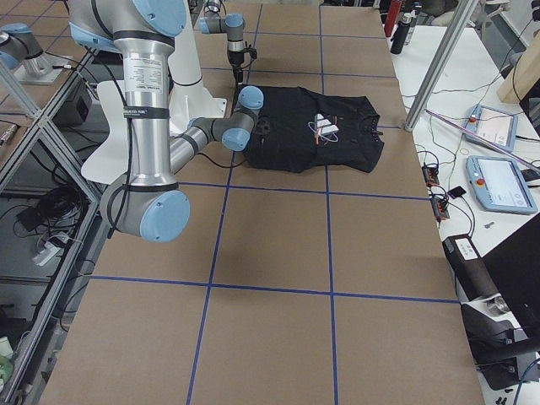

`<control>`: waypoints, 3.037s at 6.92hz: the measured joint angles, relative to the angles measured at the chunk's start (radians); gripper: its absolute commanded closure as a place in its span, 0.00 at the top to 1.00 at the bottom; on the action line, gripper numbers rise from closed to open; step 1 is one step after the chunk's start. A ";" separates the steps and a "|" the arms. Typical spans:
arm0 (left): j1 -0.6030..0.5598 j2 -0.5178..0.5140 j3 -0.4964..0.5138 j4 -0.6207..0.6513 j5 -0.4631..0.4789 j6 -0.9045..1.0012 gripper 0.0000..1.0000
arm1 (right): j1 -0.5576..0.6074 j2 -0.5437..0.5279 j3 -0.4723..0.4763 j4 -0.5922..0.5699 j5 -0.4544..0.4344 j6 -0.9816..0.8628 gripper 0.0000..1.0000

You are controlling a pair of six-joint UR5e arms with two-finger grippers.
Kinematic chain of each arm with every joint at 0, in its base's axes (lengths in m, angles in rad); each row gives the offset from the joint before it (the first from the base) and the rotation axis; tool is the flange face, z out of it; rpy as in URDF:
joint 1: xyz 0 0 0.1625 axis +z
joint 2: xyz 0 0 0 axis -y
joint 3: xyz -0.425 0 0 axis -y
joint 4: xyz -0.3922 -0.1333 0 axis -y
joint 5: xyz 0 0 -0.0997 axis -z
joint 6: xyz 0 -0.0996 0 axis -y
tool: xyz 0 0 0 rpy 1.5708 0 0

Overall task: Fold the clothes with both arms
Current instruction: 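Grasp both hem corners with the left and right grippers, then lift the hem with both grippers and pull it toward the robot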

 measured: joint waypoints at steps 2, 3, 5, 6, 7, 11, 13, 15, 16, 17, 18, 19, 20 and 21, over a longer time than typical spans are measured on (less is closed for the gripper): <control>-0.002 0.003 -0.026 0.002 -0.001 0.002 0.00 | 0.005 -0.001 0.000 0.000 0.007 -0.001 0.00; -0.003 0.006 -0.047 0.004 -0.005 0.004 0.00 | 0.006 -0.001 0.000 0.000 0.008 -0.001 0.00; -0.005 0.002 -0.073 0.016 -0.013 0.005 0.00 | 0.008 -0.001 0.000 0.000 0.010 -0.001 0.00; -0.008 0.002 -0.088 0.019 -0.020 0.005 0.00 | 0.012 -0.001 0.002 0.000 0.014 -0.001 0.00; -0.014 0.009 -0.121 0.020 -0.032 0.005 0.00 | 0.018 -0.007 0.011 0.000 0.018 0.000 0.00; -0.023 0.109 -0.330 0.021 -0.136 0.006 0.00 | 0.103 -0.132 0.096 0.101 0.310 0.001 0.00; -0.021 0.144 -0.416 0.022 -0.363 0.004 0.00 | 0.132 -0.239 0.099 0.236 0.515 0.044 0.00; 0.005 0.147 -0.481 0.024 -0.521 -0.021 0.00 | 0.099 -0.262 0.096 0.480 0.572 0.309 0.00; 0.023 0.145 -0.504 0.025 -0.552 -0.059 0.00 | 0.070 -0.259 0.084 0.582 0.575 0.422 0.00; 0.027 0.140 -0.511 0.029 -0.565 -0.083 0.00 | 0.061 -0.248 0.060 0.626 0.571 0.468 0.00; 0.008 0.136 -0.507 0.044 -0.571 -0.093 0.00 | 0.072 -0.220 0.023 0.643 0.569 0.483 0.00; -0.034 0.133 -0.499 0.063 -0.575 -0.094 0.00 | 0.098 -0.183 -0.012 0.648 0.567 0.488 0.00; -0.102 0.124 -0.483 0.074 -0.574 -0.090 0.00 | 0.140 -0.138 -0.049 0.651 0.567 0.488 0.00; -0.191 0.109 -0.463 0.078 -0.573 -0.084 0.00 | 0.191 -0.095 -0.084 0.652 0.567 0.486 0.00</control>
